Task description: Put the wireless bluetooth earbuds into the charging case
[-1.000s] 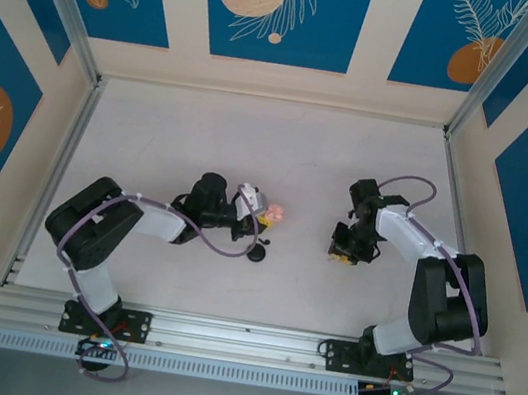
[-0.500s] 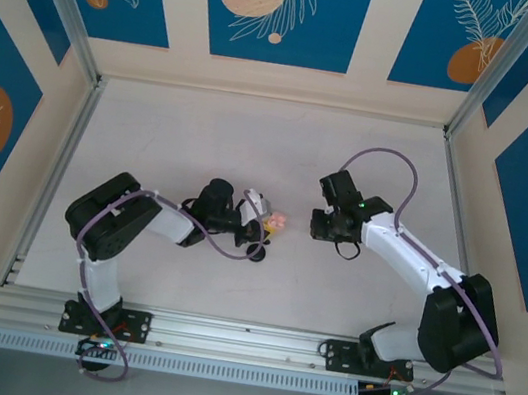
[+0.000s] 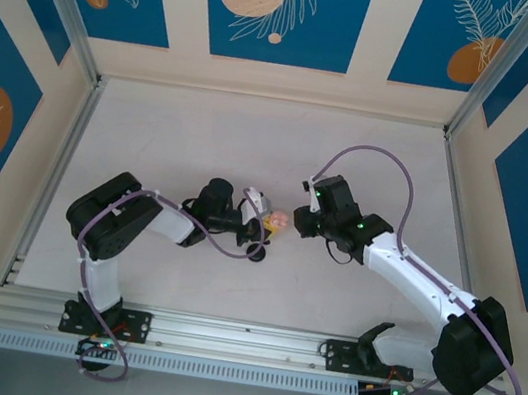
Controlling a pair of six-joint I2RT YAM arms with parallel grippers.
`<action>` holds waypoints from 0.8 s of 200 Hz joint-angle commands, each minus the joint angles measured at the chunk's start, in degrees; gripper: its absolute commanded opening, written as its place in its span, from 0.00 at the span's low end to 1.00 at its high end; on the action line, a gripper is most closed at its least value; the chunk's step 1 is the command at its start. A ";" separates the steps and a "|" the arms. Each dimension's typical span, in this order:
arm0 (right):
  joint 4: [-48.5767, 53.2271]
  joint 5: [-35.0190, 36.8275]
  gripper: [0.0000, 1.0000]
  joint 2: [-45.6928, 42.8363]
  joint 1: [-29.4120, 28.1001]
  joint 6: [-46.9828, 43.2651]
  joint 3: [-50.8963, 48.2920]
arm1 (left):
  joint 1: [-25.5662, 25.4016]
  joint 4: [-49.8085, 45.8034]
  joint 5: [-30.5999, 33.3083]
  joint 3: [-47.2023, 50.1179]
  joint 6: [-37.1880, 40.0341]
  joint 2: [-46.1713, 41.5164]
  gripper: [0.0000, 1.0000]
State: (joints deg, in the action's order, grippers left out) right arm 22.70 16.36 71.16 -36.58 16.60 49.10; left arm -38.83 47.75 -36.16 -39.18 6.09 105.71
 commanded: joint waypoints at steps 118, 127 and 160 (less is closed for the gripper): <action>-2.54 3.71 0.22 6.03 -4.45 -9.13 3.72 | -0.72 0.70 -4.14 -1.85 -1.12 -3.21 0.13; -2.66 3.78 0.22 6.03 -4.72 -9.30 3.72 | -0.67 0.70 -4.03 -1.85 -1.18 -3.31 0.13; -2.40 5.34 0.22 6.10 -6.17 -9.79 3.72 | -0.72 1.20 -3.92 -1.89 -1.64 -3.58 0.13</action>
State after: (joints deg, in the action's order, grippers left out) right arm 20.71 19.70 76.75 -41.47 8.19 51.33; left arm -38.92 47.92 -38.54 -39.88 4.82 103.85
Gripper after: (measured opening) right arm 0.216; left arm 0.182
